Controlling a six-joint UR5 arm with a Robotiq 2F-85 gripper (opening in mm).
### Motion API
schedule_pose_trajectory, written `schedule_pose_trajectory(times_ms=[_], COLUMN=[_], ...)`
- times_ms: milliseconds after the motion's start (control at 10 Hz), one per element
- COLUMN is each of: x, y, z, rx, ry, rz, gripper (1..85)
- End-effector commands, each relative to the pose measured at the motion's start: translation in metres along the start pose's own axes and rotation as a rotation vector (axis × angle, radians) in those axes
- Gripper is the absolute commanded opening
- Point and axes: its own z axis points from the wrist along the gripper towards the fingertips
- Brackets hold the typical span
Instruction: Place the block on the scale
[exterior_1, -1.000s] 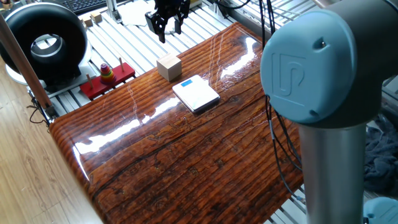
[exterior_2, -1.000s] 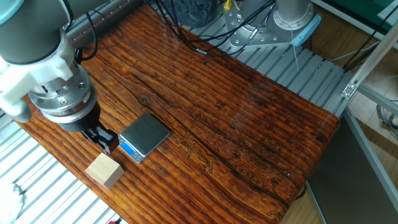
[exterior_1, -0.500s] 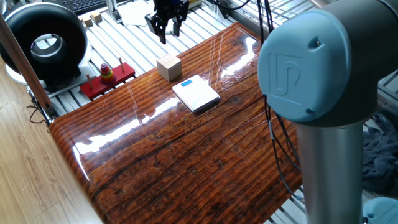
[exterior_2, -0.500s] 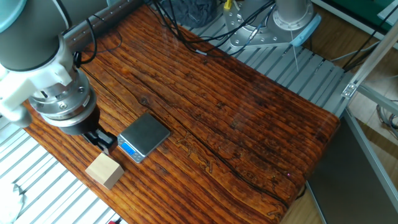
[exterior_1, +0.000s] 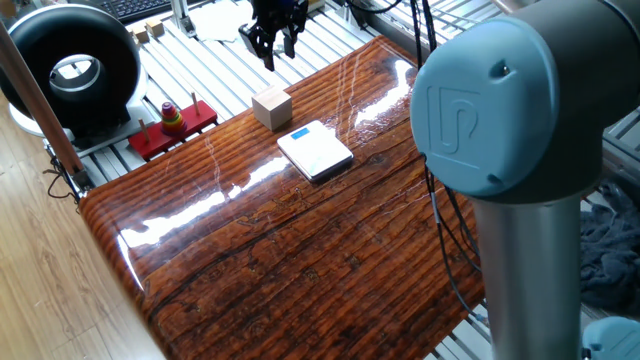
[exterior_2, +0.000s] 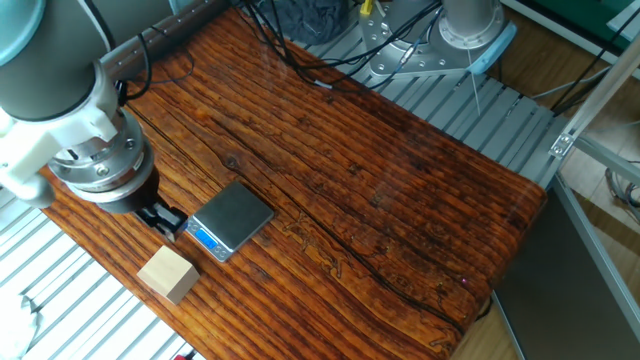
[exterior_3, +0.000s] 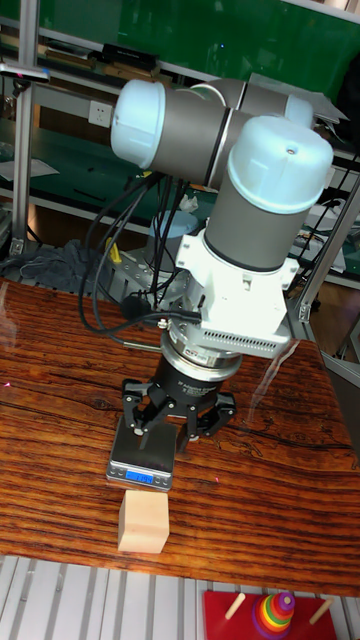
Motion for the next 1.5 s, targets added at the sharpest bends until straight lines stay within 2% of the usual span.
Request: schedule_pose_trajectory(times_ms=[0, 100, 300, 400, 600, 800, 1000, 1100, 1400], x=[-0.01, -0.015, -0.025, -0.029, -0.032, -0.037, -0.046, -0.048, -0.053], y=[0.004, 0.003, -0.003, 0.0, 0.007, 0.008, 0.016, 0.016, 0.014], z=[0.003, 0.009, 0.023, 0.029, 0.03, 0.038, 0.04, 0.04, 0.056], rx=[-0.029, -0.038, -0.025, -0.036, -0.065, -0.072, -0.108, -0.108, -0.089], ry=[-0.03, -0.035, -0.031, -0.03, -0.036, -0.036, -0.059, -0.065, -0.073], rz=[0.0, 0.004, 0.015, 0.024, 0.039, 0.079, 0.125, 0.135, 0.154], gripper=[48.7, 49.7, 50.7, 52.0, 57.3, 59.0, 61.3, 66.0, 66.0])
